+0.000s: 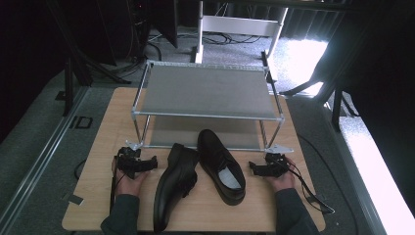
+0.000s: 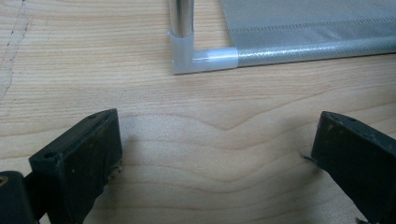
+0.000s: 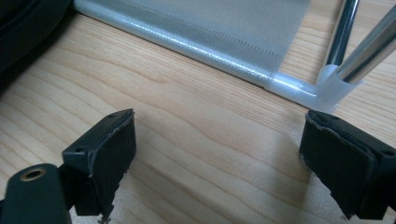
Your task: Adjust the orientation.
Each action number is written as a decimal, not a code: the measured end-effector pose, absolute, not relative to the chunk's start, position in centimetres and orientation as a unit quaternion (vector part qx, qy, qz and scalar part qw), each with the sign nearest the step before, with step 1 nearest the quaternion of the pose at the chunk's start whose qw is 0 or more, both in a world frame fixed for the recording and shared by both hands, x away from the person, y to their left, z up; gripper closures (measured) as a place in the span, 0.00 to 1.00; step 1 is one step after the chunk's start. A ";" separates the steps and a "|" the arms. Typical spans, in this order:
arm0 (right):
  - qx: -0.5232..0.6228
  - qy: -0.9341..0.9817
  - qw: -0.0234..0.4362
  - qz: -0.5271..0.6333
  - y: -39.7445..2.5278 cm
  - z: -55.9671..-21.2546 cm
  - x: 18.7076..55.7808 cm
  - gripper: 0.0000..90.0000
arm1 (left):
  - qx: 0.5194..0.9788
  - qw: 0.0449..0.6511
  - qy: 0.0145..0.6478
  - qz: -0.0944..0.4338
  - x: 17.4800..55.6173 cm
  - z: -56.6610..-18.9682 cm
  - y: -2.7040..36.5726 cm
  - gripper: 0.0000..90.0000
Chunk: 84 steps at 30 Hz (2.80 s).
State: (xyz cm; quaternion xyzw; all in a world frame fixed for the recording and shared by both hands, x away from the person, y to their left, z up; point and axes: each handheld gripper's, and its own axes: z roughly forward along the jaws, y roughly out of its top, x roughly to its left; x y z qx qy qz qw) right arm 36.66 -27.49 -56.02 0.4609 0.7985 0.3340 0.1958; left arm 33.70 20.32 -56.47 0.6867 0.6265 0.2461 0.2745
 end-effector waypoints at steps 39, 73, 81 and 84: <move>0.425 0.812 0.202 0.345 -25.0 -51.1 32.9 0.55 | 0.686 0.275 0.627 0.246 33.7 -56.5 20.3 0.02; 0.366 0.840 0.146 0.372 -19.2 -48.1 32.3 0.51 | 0.687 0.275 0.626 0.246 33.7 -56.5 20.3 0.02; 0.369 0.848 0.127 0.359 -18.5 -48.8 33.2 0.66 | 0.687 0.275 0.626 0.246 33.7 -56.5 20.2 0.02; 0.368 0.849 0.144 0.351 -18.6 -48.6 32.9 0.74 | 0.687 0.275 0.626 0.246 33.7 -56.5 20.2 0.02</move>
